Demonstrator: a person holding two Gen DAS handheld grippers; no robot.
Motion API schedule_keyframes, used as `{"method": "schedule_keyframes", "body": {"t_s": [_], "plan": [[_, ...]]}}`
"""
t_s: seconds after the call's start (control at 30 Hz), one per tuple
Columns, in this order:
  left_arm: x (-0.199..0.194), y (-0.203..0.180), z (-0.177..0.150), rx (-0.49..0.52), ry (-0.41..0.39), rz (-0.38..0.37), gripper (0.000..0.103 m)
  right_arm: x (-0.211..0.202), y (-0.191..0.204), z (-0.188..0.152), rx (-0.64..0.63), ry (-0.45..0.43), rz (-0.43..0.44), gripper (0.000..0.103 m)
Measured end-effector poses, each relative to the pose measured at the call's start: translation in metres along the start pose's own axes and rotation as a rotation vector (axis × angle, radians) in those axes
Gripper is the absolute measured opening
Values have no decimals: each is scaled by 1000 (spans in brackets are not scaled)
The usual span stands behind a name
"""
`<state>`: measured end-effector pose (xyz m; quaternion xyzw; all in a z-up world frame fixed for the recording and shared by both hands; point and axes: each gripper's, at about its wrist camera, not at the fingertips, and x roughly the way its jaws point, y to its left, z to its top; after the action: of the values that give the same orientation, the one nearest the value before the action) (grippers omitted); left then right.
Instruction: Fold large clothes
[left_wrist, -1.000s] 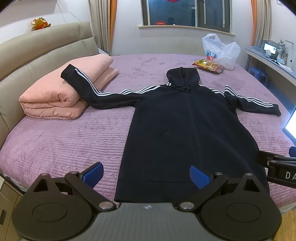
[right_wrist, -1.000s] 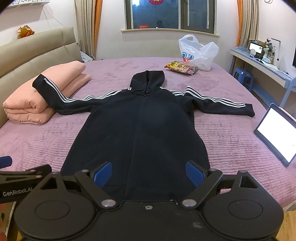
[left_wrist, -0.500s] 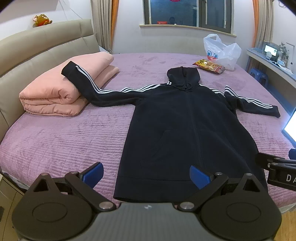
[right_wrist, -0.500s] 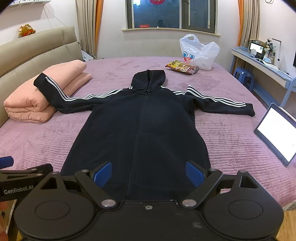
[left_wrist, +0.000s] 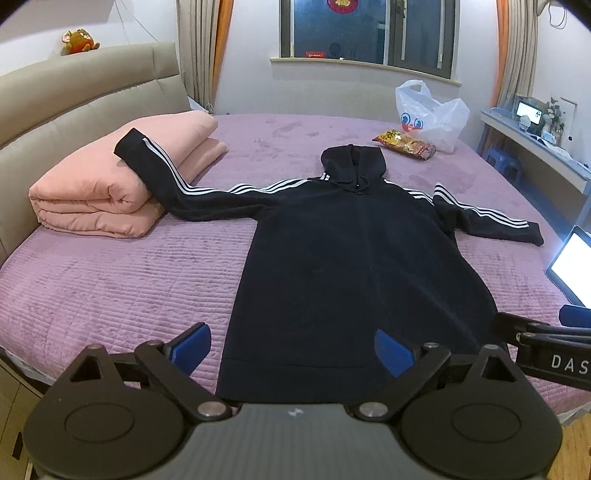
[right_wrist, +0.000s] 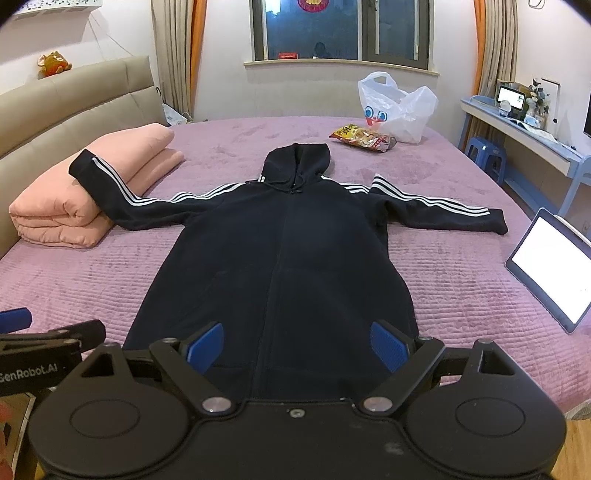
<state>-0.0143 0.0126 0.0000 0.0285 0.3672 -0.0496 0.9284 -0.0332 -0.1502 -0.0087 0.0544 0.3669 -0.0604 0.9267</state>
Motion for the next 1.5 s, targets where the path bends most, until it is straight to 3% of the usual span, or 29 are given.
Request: {"method": "schedule_keyframes", "body": {"t_s": [0.27,0.43,0.67,0.93,1.13,1.27,1.37,1.5], "plan": [[2,3,1,0,-7,7,97,1,1,-1,-3,1,-9,102],[36,0,10,-27,43,5,97,33,-5,6,-4,39,-23,102],[149,-13,43,-43,139,-22,97,140,-25,28,1,114,-71,102],[291,-40,112,-54,75,-83,88,276,-63,79,82,119,-110,102],[326,-63,152,-6,83,-71,91,317,-133,121,217,135,-180,102],[348,-81,171,27,156,-48,91,334,-212,152,325,123,-301,102],[362,-93,183,4,212,-42,91,351,-281,173,403,107,-416,102],[376,-115,197,-23,243,-22,91,381,-368,200,504,124,-498,99]]}}
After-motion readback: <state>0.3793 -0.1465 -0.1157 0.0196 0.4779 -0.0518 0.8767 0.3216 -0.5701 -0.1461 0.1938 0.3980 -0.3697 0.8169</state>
